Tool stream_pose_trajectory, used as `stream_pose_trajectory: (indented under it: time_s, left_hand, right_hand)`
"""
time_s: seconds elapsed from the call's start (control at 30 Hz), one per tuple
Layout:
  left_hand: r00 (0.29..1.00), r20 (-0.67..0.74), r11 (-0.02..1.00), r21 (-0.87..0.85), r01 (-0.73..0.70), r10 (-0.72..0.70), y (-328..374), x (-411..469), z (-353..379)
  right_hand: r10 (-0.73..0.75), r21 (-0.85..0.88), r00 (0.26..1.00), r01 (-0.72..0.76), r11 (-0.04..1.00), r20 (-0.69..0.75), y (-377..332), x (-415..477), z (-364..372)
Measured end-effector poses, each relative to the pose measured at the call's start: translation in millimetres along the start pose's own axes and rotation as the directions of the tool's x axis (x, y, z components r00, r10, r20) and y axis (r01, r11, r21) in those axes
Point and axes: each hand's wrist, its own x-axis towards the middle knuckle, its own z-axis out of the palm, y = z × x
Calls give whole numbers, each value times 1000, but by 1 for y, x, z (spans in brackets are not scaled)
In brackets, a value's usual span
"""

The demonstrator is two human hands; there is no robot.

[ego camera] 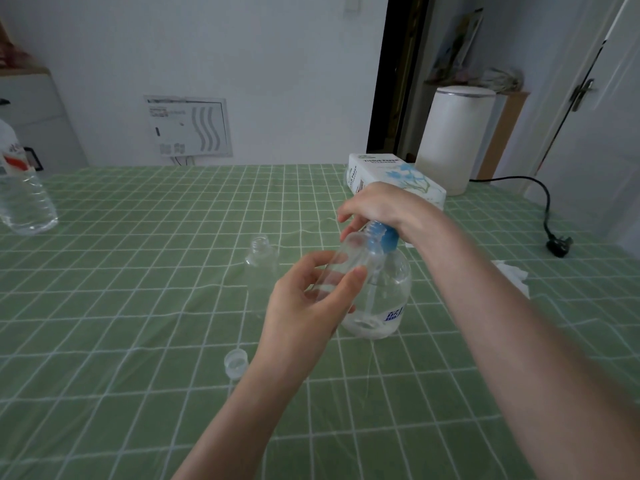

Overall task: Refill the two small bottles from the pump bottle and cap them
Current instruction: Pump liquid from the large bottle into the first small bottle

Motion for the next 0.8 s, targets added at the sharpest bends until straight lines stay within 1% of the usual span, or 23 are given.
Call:
stream_pose_trajectory:
  time_s: [0.13, 0.23, 0.43, 0.8]
  left_hand:
    - [1000, 0, 1000, -10, 13, -13, 1, 1, 2]
    - [1000, -3, 1000, -15, 8, -8, 3, 1, 2]
    - [1000, -10, 1000, 1, 9, -9, 4, 0, 1]
    - [1000, -9, 1000, -12, 28, -28, 1, 1, 2]
  right_hand:
    - [-7, 5, 1000, 7, 1000, 7, -4, 0, -7]
    - [-12, -11, 1000, 11, 1000, -17, -8, 1, -11]
    - [0, -45, 1000, 0, 999, -7, -6, 7, -6]
    - [4, -6, 1000, -4, 1000, -14, -1, 5, -2]
